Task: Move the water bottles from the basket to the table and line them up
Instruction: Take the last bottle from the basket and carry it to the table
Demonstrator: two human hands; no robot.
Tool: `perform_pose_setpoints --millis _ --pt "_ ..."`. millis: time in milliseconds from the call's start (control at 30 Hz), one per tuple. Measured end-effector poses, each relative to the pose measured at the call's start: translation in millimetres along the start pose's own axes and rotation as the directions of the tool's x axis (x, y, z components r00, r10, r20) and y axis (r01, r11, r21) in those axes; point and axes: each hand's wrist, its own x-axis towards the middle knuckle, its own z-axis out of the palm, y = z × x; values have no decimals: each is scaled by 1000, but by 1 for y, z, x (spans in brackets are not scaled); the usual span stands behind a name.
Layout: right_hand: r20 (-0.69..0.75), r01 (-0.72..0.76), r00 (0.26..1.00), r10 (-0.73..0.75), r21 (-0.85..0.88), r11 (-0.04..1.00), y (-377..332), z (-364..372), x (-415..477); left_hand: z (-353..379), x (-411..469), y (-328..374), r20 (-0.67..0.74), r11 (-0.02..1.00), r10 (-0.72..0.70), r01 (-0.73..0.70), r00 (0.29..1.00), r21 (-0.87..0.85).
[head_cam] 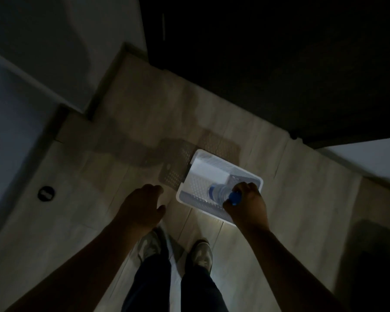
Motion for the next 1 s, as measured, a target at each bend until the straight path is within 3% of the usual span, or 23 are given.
perform_pose_setpoints --millis 267,467,767,1000 --pt "-79 222 973 -219 34 975 -59 -148 -101 -74 -136 63 -123 997 -2 -7 992 -76" --pt "-137 430 897 -421 44 902 -99 -254 -176 -101 -244 107 -282 985 -35 -16 959 -174" --pt "-121 704 709 -694 180 687 -142 -368 -278 -117 -395 164 -556 933 -232 21 798 -359" --pt "4 870 480 -877 130 477 -184 -407 -346 -107 -494 169 -667 896 -372 61 646 -441"
